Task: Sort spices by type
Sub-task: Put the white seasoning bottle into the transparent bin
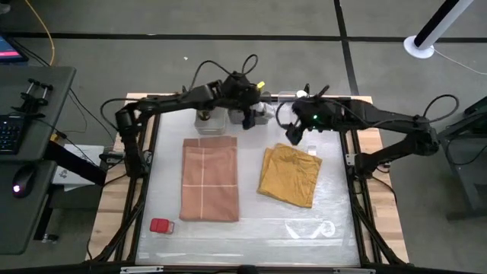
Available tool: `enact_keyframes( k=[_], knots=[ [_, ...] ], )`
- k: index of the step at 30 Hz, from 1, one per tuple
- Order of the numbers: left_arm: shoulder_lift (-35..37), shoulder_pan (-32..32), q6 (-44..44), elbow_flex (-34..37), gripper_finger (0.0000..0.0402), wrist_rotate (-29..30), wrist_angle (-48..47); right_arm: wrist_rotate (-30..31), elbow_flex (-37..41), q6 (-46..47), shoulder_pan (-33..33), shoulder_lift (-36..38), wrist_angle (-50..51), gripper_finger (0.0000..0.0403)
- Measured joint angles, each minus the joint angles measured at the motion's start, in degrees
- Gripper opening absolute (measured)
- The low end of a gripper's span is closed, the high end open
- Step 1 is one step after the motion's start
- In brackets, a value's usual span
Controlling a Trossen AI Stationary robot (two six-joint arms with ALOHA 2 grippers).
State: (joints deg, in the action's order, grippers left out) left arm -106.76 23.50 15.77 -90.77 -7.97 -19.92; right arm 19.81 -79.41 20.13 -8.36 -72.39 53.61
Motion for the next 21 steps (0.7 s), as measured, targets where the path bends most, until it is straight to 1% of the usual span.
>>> enact_keyframes(
  k=[4,6,8,10,14,18,21],
  knots=[
    [-4.99,-1.13,-3.31,-3.41,0.0167,-0.47,7.0,4.36,-0.03,3.9,-2.28,2.17,0.48,0.0316],
    [-7.58,-1.66,-3.24,-6.12,0.0168,-0.53,9.91,6.39,-0.03,7.0,-3.02,3.09,1.98,0.0316],
    [-10.56,-2.01,-1.92,-9.34,0.0168,0.11,11.75,6.92,-0.03,8.86,-3.65,3.64,3.19,0.0316],
    [-14.2,-2.13,-1.08,-13.4,0.0168,1.28,11.07,6.91,-0.03,10.15,-3.72,4.15,3.92,0.0316],
    [-21.81,-2.13,-0.55,-21.69,0.0168,2.57,6.59,6.57,-0.03,12.63,-3.62,4.24,4.01,0.0316],
    [-28.05,-2.06,0.97,-29.89,0.0168,2.78,1.52,5.8,-0.03,14.71,-3.63,4.25,3.97,0.0316],
    [-32.05,-2.04,2.33,-34.57,0.0167,3.41,-2.59,5.67,-0.03,16.12,-3.63,4.22,3.98,0.0316]
  ],
)
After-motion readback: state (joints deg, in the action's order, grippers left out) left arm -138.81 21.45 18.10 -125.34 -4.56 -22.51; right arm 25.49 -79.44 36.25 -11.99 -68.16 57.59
